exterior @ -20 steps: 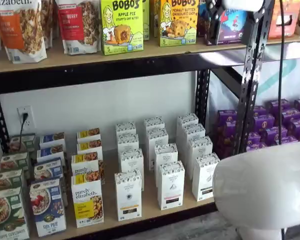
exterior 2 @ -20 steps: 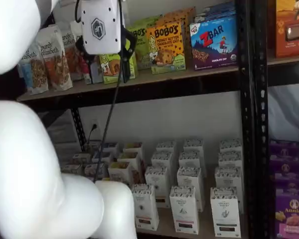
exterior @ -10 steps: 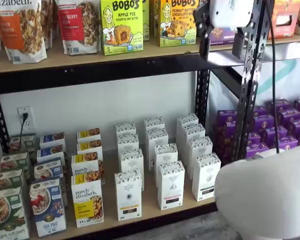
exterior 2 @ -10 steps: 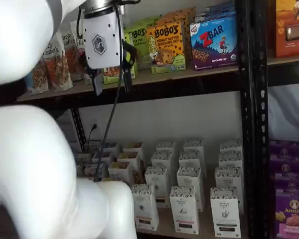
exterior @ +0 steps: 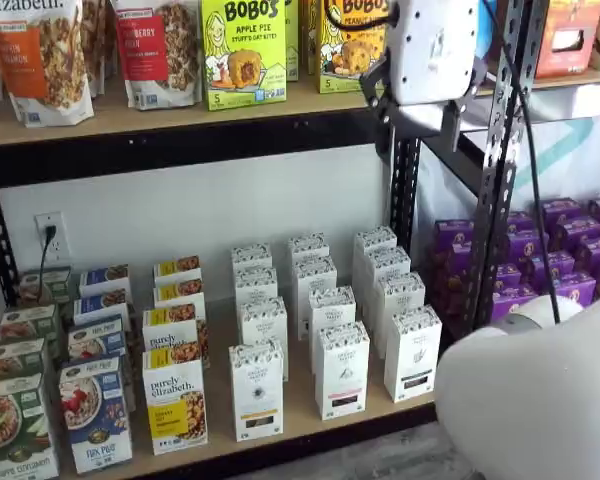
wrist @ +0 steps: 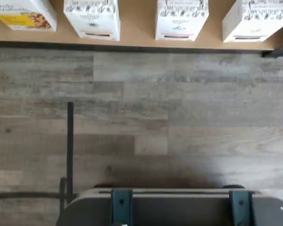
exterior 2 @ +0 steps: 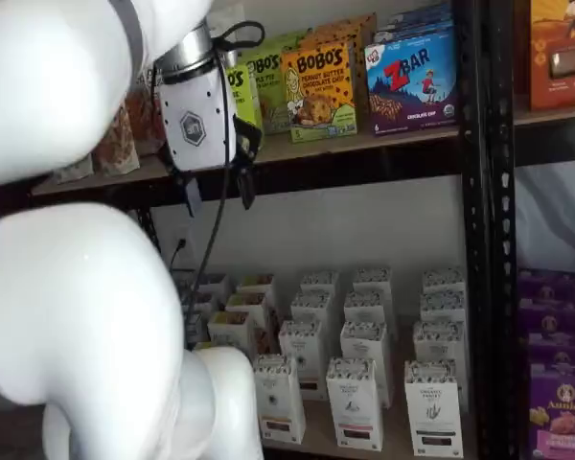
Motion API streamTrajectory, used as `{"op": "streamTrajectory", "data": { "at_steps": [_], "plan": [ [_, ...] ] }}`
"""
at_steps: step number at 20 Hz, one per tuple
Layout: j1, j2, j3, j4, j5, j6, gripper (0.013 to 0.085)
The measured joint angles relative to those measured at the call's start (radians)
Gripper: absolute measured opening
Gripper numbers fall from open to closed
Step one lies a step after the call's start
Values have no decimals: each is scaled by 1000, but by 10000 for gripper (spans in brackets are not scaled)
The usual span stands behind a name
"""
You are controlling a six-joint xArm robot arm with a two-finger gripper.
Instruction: Pick up the white box with a yellow strip in the middle, on the bottom shelf, the fourth box from the left
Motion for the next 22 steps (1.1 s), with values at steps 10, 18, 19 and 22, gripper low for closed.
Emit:
{"op": "streamTrajectory", "data": {
  "at_steps": [10, 18, 19, 22],
  "plan": [
    [103, 37, 153, -14, -230, 108, 850],
    [186, 167, 221, -26, -420, 201, 850],
    [189, 182, 228, -22, -444, 204, 850],
    [204, 243, 237, -37, -500, 227, 850]
  ]
}}
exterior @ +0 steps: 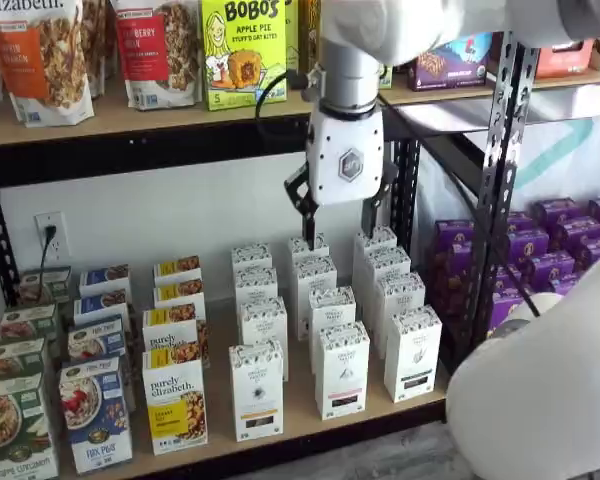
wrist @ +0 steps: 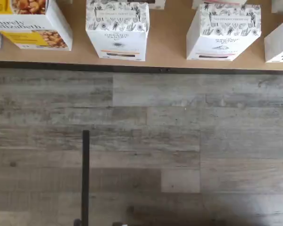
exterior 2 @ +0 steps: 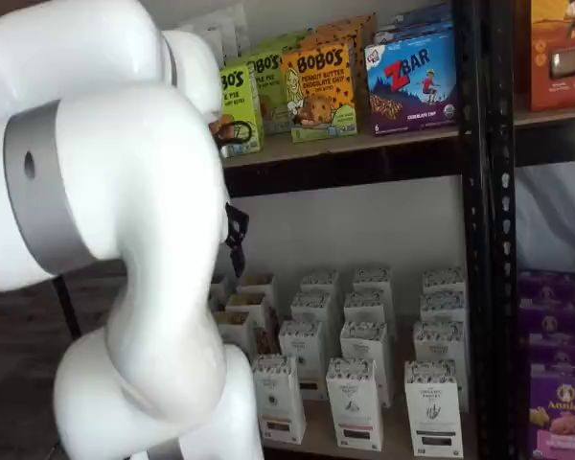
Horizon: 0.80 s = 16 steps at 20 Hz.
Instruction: Pick up the white box with a yellow strip in the middle, on the bottom shelf, the fourth box from the left
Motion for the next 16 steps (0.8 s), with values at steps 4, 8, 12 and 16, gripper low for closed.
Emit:
{"op": "streamTrajectory", "data": {
  "at_steps": [4, 8, 12, 16],
  "plan": [
    [-6, 89, 8, 43, -75, -20, 850],
    [-1, 165, 40, 44, -217, -17, 850],
    [4, 234, 35, 0, -272, 16, 850],
    [11, 339, 9, -45, -328, 54, 850]
  ]
}}
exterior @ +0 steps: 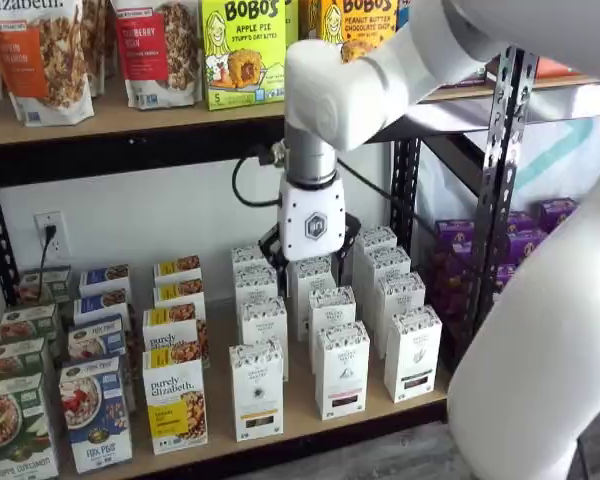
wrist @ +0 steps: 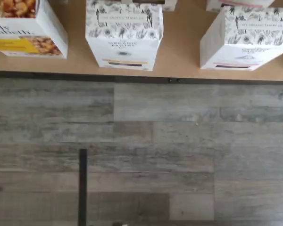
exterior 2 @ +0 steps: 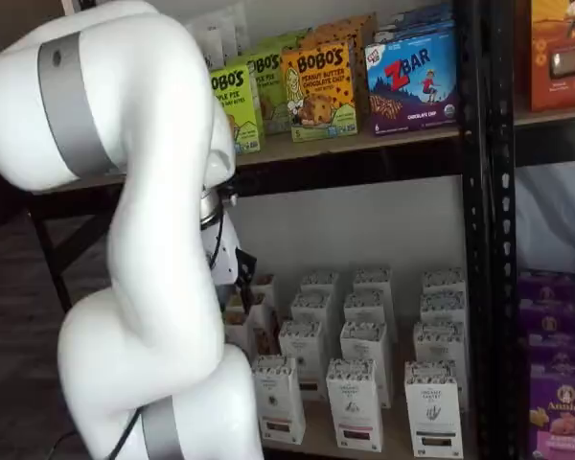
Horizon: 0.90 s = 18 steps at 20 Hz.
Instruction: Pick up the white box with a yellow strip in the middle, on the bottom shelf, the fourth box from the left
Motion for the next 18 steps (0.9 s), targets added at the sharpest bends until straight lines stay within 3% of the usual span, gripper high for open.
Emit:
{"op": "streamTrajectory", "data": {
  "at_steps": [2, 11, 18],
  "plan": [
    [3, 50, -22, -11, -5, 11, 850],
    [-10, 198, -66, 22, -94, -20, 850],
    [-11, 305, -107, 4, -164, -5, 850]
  ]
}}
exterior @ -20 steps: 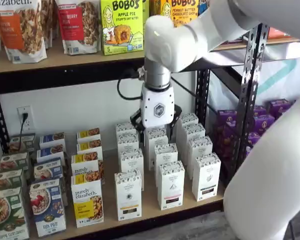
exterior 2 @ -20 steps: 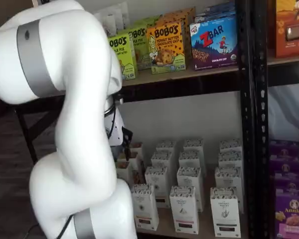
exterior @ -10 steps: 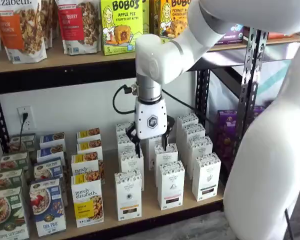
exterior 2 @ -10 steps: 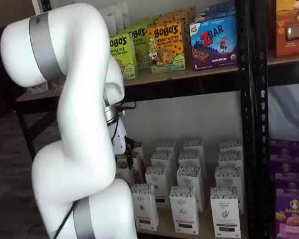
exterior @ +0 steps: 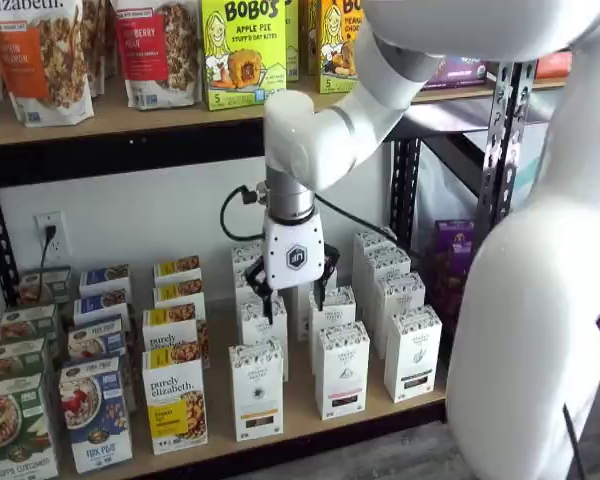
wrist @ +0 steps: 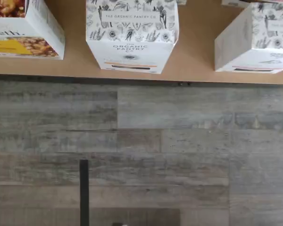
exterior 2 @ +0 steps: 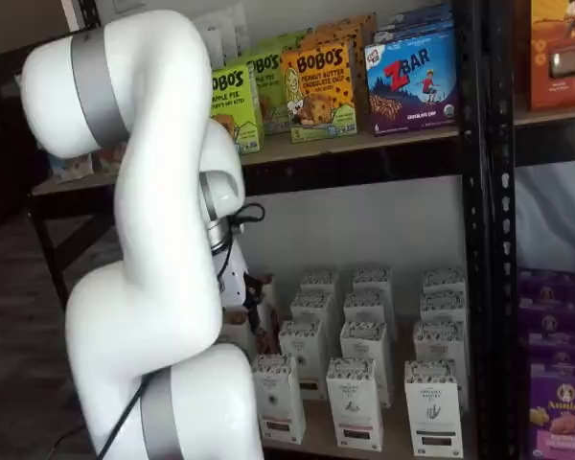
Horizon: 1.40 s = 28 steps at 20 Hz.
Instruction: Pick up the white box with a yellow strip in the middle, on the bottom shelf, the fourth box from the left
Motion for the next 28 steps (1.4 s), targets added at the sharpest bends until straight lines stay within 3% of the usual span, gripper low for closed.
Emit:
{"op": "streamTrajectory", "data": {
  "at_steps": [5, 8, 12, 14, 17, 28],
  "plan": [
    [0, 72, -10, 37, -97, -27, 850],
    [-6, 126, -18, 90, -169, -78, 850],
    [-10, 196, -47, 102, -205, -93, 850],
    [-12, 237, -63, 95, -233, -88, 850],
    [-14, 287, -84, 35, -265, -38, 850],
    [-27, 443, -171, 68, -321, -80, 850]
  ]
}}
